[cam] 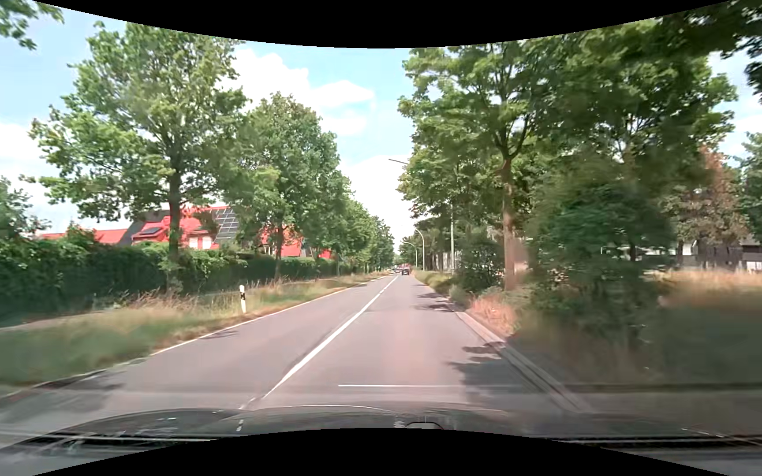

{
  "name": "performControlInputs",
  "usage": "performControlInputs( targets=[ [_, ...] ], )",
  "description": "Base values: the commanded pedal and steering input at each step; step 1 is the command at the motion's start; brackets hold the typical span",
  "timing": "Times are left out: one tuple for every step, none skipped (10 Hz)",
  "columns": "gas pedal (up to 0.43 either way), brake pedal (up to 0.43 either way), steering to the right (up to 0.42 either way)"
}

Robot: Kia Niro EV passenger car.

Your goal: Follow the waypoints while adhering to traffic rules and regulations

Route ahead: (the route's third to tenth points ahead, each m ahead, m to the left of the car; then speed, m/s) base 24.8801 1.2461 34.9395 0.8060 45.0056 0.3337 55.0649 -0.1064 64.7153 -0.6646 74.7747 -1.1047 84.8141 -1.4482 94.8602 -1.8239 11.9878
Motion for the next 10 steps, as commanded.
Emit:
performControlInputs(
  targets=[
    [0.157, 0.000, 0.019],
    [0.157, 0.000, 0.016],
    [0.157, 0.000, 0.012],
    [0.157, 0.000, 0.012],
    [0.157, 0.000, 0.011],
    [0.157, 0.000, 0.007],
    [0.157, 0.000, 0.005],
    [0.157, 0.000, 0.004],
    [0.157, 0.000, 0.003],
    [0.169, 0.000, 0.003]
  ],
)
